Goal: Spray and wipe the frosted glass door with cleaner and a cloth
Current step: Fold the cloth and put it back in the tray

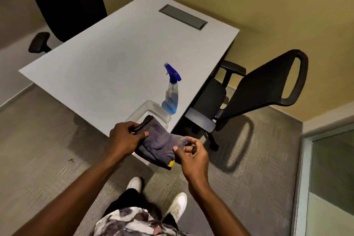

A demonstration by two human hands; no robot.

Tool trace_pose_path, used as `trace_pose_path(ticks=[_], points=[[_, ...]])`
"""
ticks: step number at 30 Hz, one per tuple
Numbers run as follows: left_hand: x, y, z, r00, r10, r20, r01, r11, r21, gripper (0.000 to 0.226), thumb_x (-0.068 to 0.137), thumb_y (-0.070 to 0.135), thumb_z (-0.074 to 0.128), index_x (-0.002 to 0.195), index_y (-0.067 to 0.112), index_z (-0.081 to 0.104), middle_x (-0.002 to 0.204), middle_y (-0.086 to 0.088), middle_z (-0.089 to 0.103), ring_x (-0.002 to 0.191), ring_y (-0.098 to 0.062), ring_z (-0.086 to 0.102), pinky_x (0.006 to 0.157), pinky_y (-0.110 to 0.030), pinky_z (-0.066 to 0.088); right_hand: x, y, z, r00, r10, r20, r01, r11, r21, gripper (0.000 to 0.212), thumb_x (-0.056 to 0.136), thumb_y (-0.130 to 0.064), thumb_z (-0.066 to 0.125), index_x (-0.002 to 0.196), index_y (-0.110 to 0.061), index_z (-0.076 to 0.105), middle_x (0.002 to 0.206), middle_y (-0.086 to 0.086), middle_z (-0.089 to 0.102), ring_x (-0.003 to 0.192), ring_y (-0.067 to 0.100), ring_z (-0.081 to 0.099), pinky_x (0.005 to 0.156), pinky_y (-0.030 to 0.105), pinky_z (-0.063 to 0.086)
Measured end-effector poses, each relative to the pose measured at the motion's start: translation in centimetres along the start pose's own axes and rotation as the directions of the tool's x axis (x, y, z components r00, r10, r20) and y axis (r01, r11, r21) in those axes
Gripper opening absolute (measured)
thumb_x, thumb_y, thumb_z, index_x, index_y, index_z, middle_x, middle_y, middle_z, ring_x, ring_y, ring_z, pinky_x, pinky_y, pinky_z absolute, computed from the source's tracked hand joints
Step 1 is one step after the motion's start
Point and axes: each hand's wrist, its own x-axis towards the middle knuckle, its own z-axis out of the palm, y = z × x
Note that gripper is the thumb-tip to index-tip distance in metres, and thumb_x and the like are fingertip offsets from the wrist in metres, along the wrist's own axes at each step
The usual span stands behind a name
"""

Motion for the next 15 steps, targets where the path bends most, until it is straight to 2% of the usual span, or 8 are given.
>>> trace_pose_path(ticks=[3,6,10,12,15], points=[[2.4,-0.1,-1.2,0.999,-0.001,-0.039,0.003,0.998,0.058,0.019,0.088,0.02,0.092,0.107,0.018,0.088,0.098,-0.003,0.085,0.096,-0.029,0.081,0.086,-0.04,0.064,1.9,-0.8,3.0,1.0,-0.006,-0.002,0.006,1.0,-0.022,0.035,0.092,-0.01,0.087,0.111,-0.031,0.068,0.096,0.014,0.079,0.093,0.035,0.08,0.086,0.057,0.07],[5.1,-0.6,-2.3,0.999,0.024,-0.023,-0.021,0.991,0.134,0.025,0.088,0.013,0.088,0.113,0.016,0.086,0.1,-0.003,0.083,0.096,-0.029,0.08,0.079,-0.032,0.055,3.3,-1.2,6.2,1.0,-0.003,-0.025,0.002,0.999,-0.037,0.034,0.093,-0.011,0.086,0.113,-0.032,0.068,0.097,0.016,0.078,0.093,0.035,0.08,0.087,0.057,0.07],[8.4,-1.6,-3.9,0.998,0.046,0.03,-0.051,0.979,0.196,0.043,0.087,0.01,0.089,0.129,0.009,0.079,0.119,-0.011,0.084,0.104,-0.031,0.078,0.091,-0.038,0.062,4.3,-1.3,10.3,0.996,0.012,-0.09,-0.016,0.999,-0.048,0.035,0.094,-0.012,0.084,0.113,-0.035,0.067,0.099,0.015,0.077,0.094,0.034,0.079,0.089,0.056,0.069],[10.0,-2.3,-4.6,0.995,0.078,0.059,-0.089,0.973,0.215,0.046,0.086,0.01,0.091,0.13,0.008,0.077,0.121,-0.012,0.083,0.105,-0.031,0.077,0.089,-0.036,0.059,4.9,-1.0,12.3,0.991,0.024,-0.134,-0.034,0.997,-0.071,0.034,0.095,-0.013,0.084,0.119,-0.032,0.069,0.099,0.012,0.077,0.095,0.031,0.079,0.09,0.055,0.068],[11.5,-3.3,-4.7,0.985,0.131,0.115,-0.154,0.963,0.22,0.044,0.087,0.012,0.094,0.127,0.007,0.076,0.119,-0.011,0.084,0.098,-0.022,0.074,0.082,-0.029,0.054,5.4,-0.4,14.6,0.978,0.042,-0.206,-0.065,0.992,-0.105,0.037,0.096,-0.014,0.083,0.126,-0.03,0.069,0.096,0.006,0.076,0.094,0.026,0.078,0.091,0.053,0.068]])
